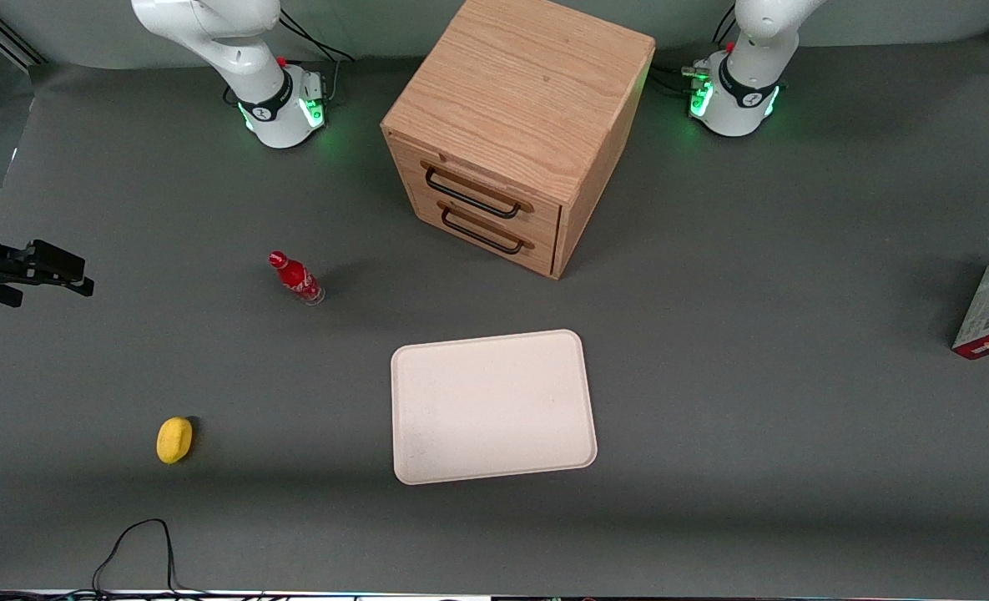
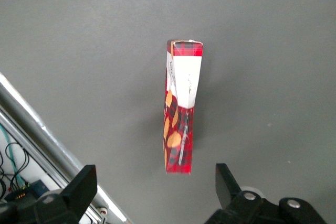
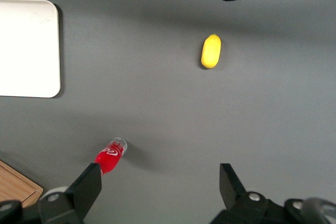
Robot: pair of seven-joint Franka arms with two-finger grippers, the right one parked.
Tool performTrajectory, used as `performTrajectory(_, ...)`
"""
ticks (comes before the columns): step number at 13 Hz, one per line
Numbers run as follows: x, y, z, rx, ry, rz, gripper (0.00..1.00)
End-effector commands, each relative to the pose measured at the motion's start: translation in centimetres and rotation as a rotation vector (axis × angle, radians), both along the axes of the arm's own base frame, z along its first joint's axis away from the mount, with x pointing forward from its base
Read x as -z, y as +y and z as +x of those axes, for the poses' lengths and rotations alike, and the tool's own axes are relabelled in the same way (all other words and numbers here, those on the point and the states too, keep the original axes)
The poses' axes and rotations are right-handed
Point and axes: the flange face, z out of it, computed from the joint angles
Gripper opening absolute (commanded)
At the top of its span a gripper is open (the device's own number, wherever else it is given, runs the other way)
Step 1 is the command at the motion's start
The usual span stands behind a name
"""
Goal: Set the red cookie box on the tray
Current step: 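Close the left gripper on the top of the red cookie box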
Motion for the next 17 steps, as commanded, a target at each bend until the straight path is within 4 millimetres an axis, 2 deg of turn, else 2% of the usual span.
performTrajectory(1, 4.1, -1.4, -1.5, 0.059, 0.0, 0.015, 1.0)
performTrajectory(5, 12.1, -3.3, -3.0, 0.125, -0.057, 0.025, 1.0)
performTrajectory(7, 14.6, -3.6, -4.1, 0.126, -0.065, 0.019, 1.0)
performTrajectory(9, 15.8, -3.8, -4.4, 0.131, -0.068, 0.017, 1.0)
performTrajectory(14, 16.3, -3.6, -4.6, 0.128, -0.064, 0.012, 0.96)
performTrajectory(15, 16.3, -3.5, -4.7, 0.132, -0.065, 0.012, 0.8)
performTrajectory(16, 16.3, -3.5, -4.7, 0.147, -0.064, 0.011, 0.27)
performTrajectory(17, 16.2, -3.5, -4.6, 0.15, -0.065, 0.011, 0.0)
